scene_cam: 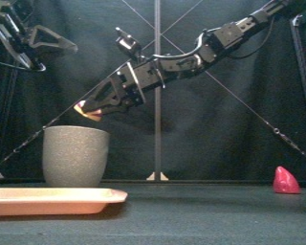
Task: Pick the onion then place it in the grey bowl
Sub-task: Drop onion in the grey bowl and return to neutral
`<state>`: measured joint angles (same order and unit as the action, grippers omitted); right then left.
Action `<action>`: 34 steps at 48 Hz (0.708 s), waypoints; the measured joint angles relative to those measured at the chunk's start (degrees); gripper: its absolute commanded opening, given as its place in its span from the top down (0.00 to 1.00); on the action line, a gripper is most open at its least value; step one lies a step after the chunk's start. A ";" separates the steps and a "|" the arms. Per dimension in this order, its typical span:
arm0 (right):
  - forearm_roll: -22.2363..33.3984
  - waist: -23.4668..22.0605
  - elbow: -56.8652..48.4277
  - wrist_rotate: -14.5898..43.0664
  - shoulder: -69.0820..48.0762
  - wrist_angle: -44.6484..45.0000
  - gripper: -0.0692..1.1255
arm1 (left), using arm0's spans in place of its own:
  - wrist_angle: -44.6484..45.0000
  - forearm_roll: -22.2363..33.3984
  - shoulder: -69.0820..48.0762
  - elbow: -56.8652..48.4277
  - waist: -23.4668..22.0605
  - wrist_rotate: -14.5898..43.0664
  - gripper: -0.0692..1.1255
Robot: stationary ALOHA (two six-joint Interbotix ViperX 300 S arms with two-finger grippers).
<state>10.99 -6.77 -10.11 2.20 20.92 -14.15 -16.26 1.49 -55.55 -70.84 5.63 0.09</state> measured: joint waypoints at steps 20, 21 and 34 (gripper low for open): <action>-1.67 0.70 -0.70 0.09 0.26 0.70 0.13 | 0.00 0.26 0.00 -1.05 0.09 -0.09 0.95; -1.93 0.70 -0.79 0.09 0.18 0.70 0.13 | -0.09 0.35 0.00 -1.05 0.09 -0.18 0.95; -3.08 0.70 -6.42 0.09 -4.92 0.00 0.13 | -0.09 1.14 0.00 -1.05 0.18 -0.18 0.95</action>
<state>7.91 -6.06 -16.52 2.29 16.00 -14.15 -16.35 2.64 -55.55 -71.89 5.80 -0.09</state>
